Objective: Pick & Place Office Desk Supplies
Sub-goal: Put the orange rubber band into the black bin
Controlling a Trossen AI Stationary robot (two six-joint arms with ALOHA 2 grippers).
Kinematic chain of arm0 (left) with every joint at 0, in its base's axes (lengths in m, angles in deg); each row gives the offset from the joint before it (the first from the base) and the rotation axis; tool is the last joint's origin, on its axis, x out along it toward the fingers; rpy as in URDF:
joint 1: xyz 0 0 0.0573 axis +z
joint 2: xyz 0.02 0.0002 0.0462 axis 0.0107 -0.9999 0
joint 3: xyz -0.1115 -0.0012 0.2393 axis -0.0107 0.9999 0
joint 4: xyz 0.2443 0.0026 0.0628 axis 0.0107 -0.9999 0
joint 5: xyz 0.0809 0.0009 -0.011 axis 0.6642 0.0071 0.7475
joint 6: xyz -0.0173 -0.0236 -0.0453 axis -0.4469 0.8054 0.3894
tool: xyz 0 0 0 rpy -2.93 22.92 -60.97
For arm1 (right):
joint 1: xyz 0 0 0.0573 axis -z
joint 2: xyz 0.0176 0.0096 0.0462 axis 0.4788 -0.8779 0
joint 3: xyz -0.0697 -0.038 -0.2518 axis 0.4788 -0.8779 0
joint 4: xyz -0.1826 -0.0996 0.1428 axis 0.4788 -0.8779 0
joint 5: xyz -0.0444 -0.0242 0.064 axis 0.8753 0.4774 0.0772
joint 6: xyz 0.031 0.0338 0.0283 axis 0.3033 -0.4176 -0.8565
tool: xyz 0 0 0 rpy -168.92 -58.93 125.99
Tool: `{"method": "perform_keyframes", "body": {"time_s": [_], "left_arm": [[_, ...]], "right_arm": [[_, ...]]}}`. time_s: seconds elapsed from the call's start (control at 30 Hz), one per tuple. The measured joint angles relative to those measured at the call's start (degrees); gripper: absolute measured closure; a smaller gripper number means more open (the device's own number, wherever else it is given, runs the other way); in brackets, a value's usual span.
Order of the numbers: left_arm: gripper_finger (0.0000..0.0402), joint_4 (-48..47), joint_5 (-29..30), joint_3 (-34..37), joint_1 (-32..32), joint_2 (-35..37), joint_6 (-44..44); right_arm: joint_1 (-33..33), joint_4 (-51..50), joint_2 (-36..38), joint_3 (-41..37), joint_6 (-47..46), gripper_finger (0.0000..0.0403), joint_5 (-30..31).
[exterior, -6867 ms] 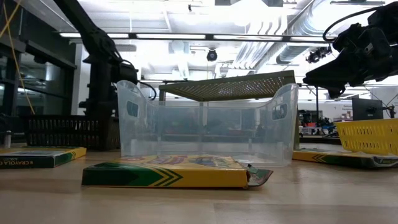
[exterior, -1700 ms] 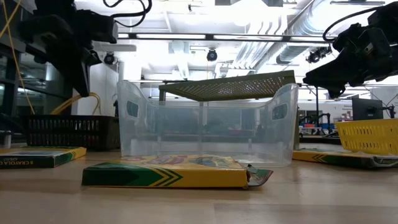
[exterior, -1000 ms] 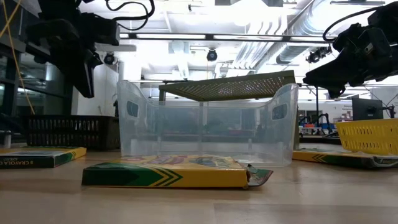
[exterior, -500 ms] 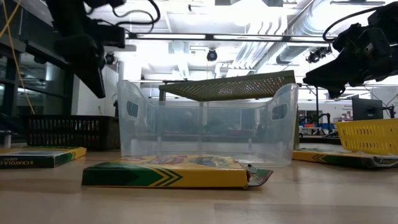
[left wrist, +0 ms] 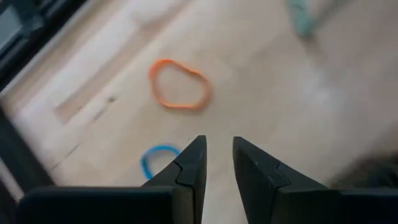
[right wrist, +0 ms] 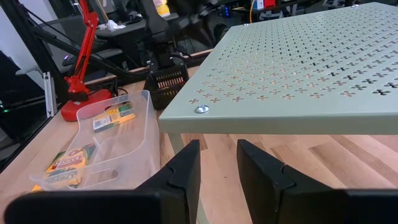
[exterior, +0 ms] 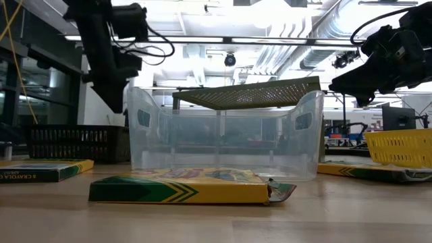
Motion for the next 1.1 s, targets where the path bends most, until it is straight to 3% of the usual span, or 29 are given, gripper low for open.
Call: {"method": "perform_keyframes", "body": {"time_s": [0.4, 0.83, 1.1], "left_arm": [[0.0329, 7.71, -3.18, 0.00, 13.66, -1.60, 0.34], [0.0329, 13.10, -7.74, 0.00, 20.45, -19.67, 1.21], [0.0329, 16.56, -8.94, 0.00, 21.19, -23.68, -0.02]], "right_arm": [[0.00, 0.00, -0.02, 0.00, 0.00, 0.0309, 0.00], [0.01, 0.00, -0.02, 0.00, -0.01, 0.0309, 0.00], [0.00, 0.00, -0.02, 0.00, -0.01, 0.0309, -0.01]]}}
